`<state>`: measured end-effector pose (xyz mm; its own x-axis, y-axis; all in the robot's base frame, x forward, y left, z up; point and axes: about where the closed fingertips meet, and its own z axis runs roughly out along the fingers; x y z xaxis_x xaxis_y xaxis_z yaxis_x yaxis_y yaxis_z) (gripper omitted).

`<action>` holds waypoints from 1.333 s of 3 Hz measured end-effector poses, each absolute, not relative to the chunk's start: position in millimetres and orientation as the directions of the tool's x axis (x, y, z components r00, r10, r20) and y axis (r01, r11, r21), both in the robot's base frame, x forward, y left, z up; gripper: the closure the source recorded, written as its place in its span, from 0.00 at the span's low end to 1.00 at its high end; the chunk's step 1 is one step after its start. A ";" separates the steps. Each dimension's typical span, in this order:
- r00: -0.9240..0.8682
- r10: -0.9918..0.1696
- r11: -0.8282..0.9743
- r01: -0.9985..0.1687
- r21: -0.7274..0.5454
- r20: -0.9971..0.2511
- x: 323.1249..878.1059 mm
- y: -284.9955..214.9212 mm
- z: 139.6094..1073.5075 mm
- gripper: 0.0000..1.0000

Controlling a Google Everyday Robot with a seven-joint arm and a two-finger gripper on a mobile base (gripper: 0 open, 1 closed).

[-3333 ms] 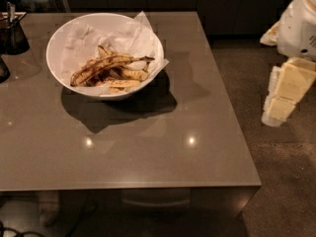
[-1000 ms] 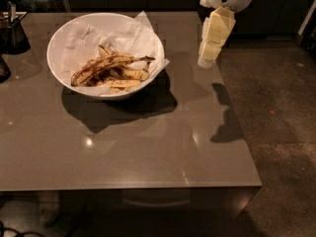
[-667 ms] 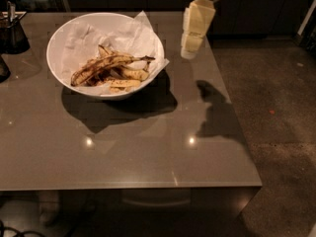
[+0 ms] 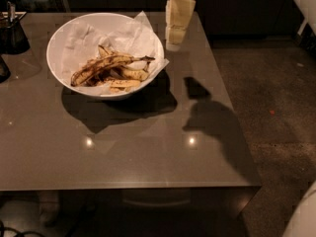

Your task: Pick banana from white bowl

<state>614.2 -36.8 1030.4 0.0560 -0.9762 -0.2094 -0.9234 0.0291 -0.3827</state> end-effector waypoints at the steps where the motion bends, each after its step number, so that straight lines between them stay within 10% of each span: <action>1: 0.076 -0.973 0.017 -0.918 -0.397 -0.218 617.3 -32.2 1031.0 0.00; 4: 0.194 -0.925 -0.078 -0.939 -0.334 -0.327 654.8 31.7 1017.1 0.00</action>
Offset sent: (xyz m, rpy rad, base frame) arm 0.0492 0.0712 -0.0176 0.1666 0.1488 0.1723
